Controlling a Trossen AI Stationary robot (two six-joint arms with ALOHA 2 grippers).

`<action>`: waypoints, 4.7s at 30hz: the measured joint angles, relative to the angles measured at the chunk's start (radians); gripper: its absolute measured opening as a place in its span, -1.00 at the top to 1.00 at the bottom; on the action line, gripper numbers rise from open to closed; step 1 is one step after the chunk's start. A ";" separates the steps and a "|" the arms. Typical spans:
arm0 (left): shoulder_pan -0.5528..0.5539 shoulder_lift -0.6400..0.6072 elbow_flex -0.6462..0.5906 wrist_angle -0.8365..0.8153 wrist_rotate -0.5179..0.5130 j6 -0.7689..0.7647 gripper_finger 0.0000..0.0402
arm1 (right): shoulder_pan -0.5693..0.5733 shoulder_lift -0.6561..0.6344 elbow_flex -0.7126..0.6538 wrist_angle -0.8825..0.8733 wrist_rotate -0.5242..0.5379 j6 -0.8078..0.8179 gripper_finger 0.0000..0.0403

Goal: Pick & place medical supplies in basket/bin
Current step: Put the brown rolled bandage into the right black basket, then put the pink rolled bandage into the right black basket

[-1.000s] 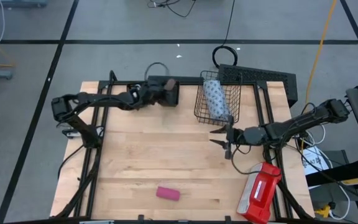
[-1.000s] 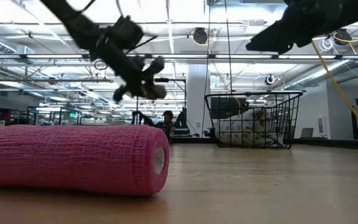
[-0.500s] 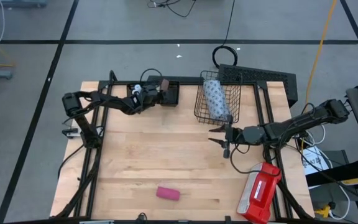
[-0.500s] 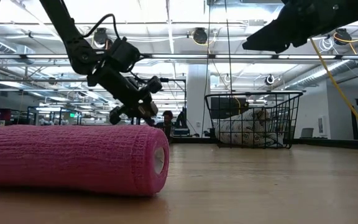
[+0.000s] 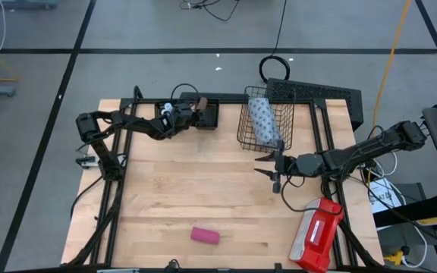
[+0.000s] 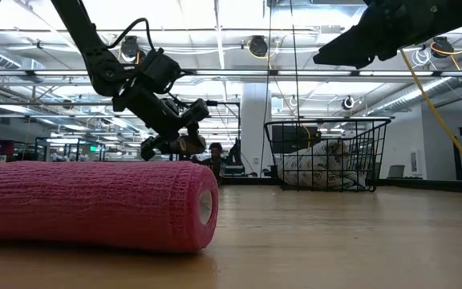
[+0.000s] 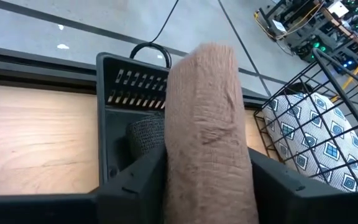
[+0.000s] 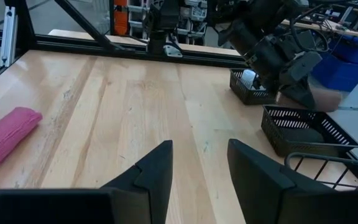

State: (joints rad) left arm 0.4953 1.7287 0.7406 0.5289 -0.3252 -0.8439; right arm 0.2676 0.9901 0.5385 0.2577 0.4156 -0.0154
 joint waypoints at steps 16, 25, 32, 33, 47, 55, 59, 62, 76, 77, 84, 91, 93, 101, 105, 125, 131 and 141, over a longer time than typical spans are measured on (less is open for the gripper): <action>0.000 0.000 0.000 0.000 0.000 0.003 -0.14 | 0.000 0.000 0.000 0.000 0.000 0.000 0.29; -0.015 -0.003 0.001 0.006 0.062 0.124 -0.14 | 0.000 0.000 0.000 0.000 0.000 0.000 0.29; -0.037 -0.024 0.093 -0.143 0.125 0.317 -0.14 | 0.000 0.000 0.000 0.000 0.000 0.000 0.29; -0.040 -0.024 0.118 -0.203 0.134 0.348 -0.14 | 0.000 0.000 0.000 -0.001 0.000 0.000 0.29; -0.062 -0.012 0.310 -0.645 0.062 0.485 -0.14 | 0.000 0.000 0.000 -0.001 0.000 -0.003 0.29; -0.061 0.053 0.308 -0.660 0.045 0.483 -0.14 | 0.000 0.000 0.000 -0.001 0.000 -0.004 0.29; -0.058 0.082 0.308 -0.637 -0.012 0.451 -0.14 | 0.000 0.000 0.000 -0.003 0.000 -0.003 0.29; -0.051 0.084 0.309 -0.632 -0.014 0.414 -0.14 | 0.000 0.000 0.000 -0.002 0.000 -0.004 0.29; -0.012 0.077 0.308 -0.646 0.004 0.192 0.66 | 0.000 0.000 0.000 -0.007 0.001 -0.004 0.29; -0.012 0.077 0.308 -0.644 0.004 0.183 0.75 | 0.000 0.000 0.000 -0.007 0.001 -0.004 0.29; -0.011 0.077 0.308 -0.639 -0.021 0.134 0.79 | 0.000 0.000 0.000 -0.007 0.001 -0.004 0.29; -0.010 0.071 0.308 -0.686 -0.098 0.097 0.79 | 0.000 0.000 0.000 -0.008 0.001 -0.004 0.29; 0.000 0.071 0.308 -0.720 -0.078 0.076 0.79 | 0.000 0.000 0.000 -0.008 0.001 -0.004 0.29; 0.014 0.071 0.308 -0.793 -0.032 0.034 0.68 | 0.000 0.000 0.000 -0.008 0.001 -0.010 0.29; 0.014 0.071 0.308 -0.777 -0.019 0.058 0.62 | 0.000 0.000 0.000 -0.007 0.001 -0.010 0.29; 0.014 0.071 0.308 -0.764 0.011 0.106 0.36 | 0.000 0.000 0.000 -0.008 0.001 -0.004 0.29; 0.014 0.071 0.308 -0.759 -0.035 0.155 -0.10 | 0.000 0.000 0.000 -0.007 0.001 -0.004 0.29; 0.016 0.013 0.308 -0.756 -0.042 0.261 -0.45 | 0.000 0.000 0.000 -0.008 0.001 -0.004 0.29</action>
State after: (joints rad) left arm 0.5110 1.7420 1.0487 -0.2270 -0.3676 -0.5824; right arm 0.2672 0.9897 0.5385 0.2501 0.4164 -0.0196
